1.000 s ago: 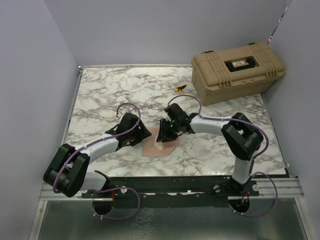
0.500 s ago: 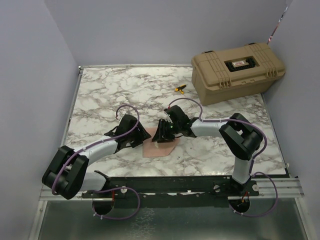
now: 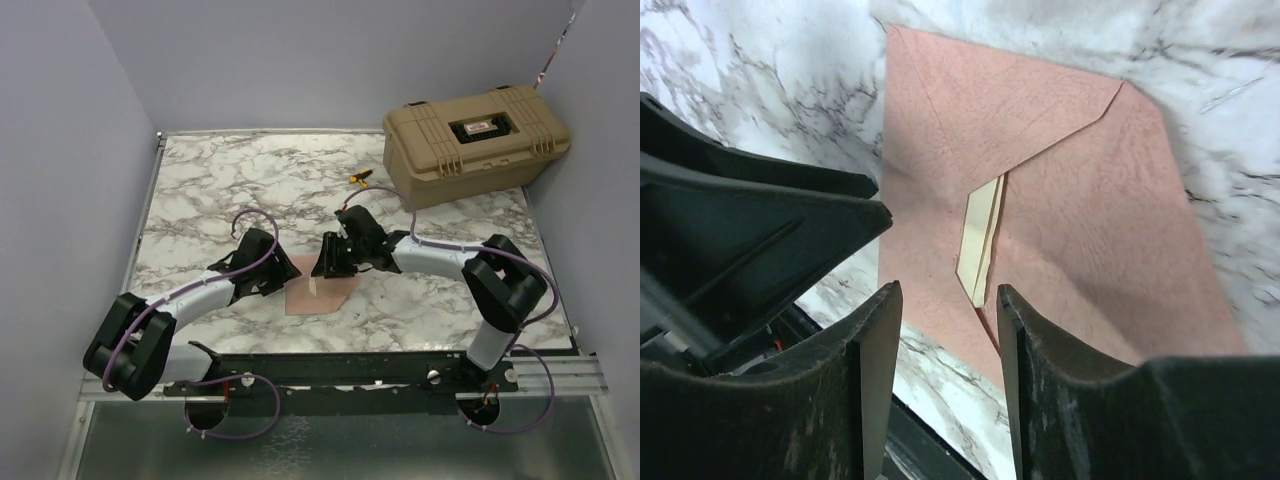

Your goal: Place the letter into the envelope and seal it

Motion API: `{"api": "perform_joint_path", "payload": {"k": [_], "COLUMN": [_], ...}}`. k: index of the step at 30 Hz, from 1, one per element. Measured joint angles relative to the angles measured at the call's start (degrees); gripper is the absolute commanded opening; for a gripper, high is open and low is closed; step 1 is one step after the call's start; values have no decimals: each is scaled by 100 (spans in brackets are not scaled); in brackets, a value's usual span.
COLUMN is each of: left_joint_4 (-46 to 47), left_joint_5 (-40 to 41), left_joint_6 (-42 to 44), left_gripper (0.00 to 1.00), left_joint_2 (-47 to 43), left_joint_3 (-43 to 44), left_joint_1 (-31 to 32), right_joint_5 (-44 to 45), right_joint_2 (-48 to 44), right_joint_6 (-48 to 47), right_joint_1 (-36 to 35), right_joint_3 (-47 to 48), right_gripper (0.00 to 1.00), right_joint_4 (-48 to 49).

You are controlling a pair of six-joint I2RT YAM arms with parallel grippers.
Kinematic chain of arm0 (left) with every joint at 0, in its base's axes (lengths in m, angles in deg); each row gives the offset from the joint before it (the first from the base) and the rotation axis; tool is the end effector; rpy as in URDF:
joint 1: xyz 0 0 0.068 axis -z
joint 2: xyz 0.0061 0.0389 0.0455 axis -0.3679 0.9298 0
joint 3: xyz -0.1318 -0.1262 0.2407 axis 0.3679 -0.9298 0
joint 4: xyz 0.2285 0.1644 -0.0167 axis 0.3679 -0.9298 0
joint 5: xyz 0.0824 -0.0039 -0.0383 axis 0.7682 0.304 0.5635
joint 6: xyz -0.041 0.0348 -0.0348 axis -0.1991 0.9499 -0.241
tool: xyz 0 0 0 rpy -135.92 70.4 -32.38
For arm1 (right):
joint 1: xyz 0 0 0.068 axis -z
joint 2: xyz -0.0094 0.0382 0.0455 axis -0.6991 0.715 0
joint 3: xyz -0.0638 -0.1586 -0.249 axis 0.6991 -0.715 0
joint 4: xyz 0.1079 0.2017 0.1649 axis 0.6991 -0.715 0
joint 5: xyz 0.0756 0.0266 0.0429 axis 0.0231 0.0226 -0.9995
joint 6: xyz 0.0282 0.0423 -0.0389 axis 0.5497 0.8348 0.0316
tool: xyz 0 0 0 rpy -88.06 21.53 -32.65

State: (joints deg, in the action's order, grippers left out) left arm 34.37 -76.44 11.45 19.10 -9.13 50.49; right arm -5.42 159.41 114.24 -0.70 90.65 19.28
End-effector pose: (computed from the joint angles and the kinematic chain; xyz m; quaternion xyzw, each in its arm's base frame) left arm 0.2190 -0.1243 0.1584 -0.2175 0.9124 -0.2558 0.2340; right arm 0.2672 0.2891 0.1685 -0.0466 0.9218 0.3556 0.1473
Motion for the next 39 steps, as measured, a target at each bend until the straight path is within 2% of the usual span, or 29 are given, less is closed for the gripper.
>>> {"api": "perform_joint_path", "payload": {"k": [9,13,17,23,27,32,39], "left_joint_4": [-717,-918,-1071,-1174,-1185,-1191,-1178], "left_joint_5": [358,691,863,905,876,754,579], "left_joint_6": [411,546,584,634,728,870,977], "left_gripper": [74,79,84,89,90,90,90], "left_joint_2": [-402,-634,-734,-737,-737,-717,-614], "left_joint_3": [304,413,450,542,699,940,1119], "left_joint_1": [-170,-199,-223,-234,-234,-234,-256], "right_joint_5": [1821,2549,2879,2721,2328,1871,1670], "right_joint_2": [-1095,-1167,-946,-269,-181,-181,-74], "right_joint_6": [-1572,-2437,-3147,-3718,-3912,-4207,-4437], "right_joint_1": [48,175,437,949,1217,1233,1215], "right_joint_3": [195,195,286,557,551,470,424], "right_gripper": [57,58,58,56,54,52,47], "right_joint_4": [-999,-1307,-1539,-1799,-1937,-1932,-1998]}}
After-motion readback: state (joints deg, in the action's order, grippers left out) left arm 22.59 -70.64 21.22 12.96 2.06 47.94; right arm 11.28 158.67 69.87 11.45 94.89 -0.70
